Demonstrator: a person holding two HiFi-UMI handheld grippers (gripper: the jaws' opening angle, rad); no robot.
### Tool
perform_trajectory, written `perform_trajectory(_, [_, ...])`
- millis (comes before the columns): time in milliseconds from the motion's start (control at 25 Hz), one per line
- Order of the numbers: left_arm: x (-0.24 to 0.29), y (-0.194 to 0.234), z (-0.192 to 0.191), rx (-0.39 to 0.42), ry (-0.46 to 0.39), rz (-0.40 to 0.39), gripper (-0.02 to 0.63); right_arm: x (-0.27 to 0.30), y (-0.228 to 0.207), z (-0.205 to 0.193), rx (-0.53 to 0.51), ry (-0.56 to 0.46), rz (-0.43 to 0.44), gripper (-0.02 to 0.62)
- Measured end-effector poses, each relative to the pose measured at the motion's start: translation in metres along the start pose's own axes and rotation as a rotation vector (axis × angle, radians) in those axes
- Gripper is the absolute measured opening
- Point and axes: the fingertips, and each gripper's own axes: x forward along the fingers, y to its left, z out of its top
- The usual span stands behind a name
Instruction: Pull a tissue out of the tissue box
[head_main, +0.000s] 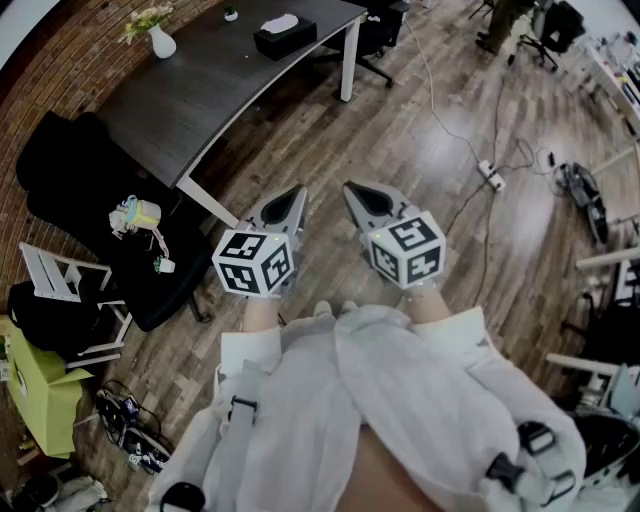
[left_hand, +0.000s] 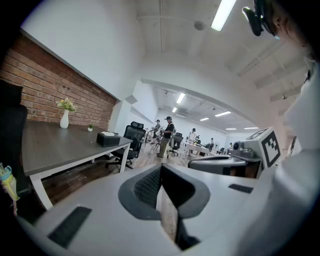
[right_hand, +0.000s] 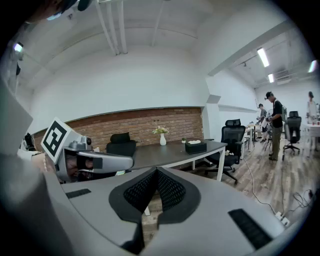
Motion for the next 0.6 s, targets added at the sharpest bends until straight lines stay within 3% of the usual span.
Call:
perform_trajectory(280, [0.0,0.013,-0.013,0.024,0.054,0.033,0.005,-0.001,-0.004,-0.006,-0.006,0.019,-0.01,0.003])
perform_trajectory(480, [0.004,0.008,-0.018,0.04,0.078,0.01,0.005,-0.002,-0.009,-0.007,-0.012,0.025,-0.032,0.003])
perform_trajectory(600, [0.005,0.007,-0.009,0.055,0.049,-0.017,0.005,0.001,-0.007,-0.002,-0.004,0.004,-0.025,0.003])
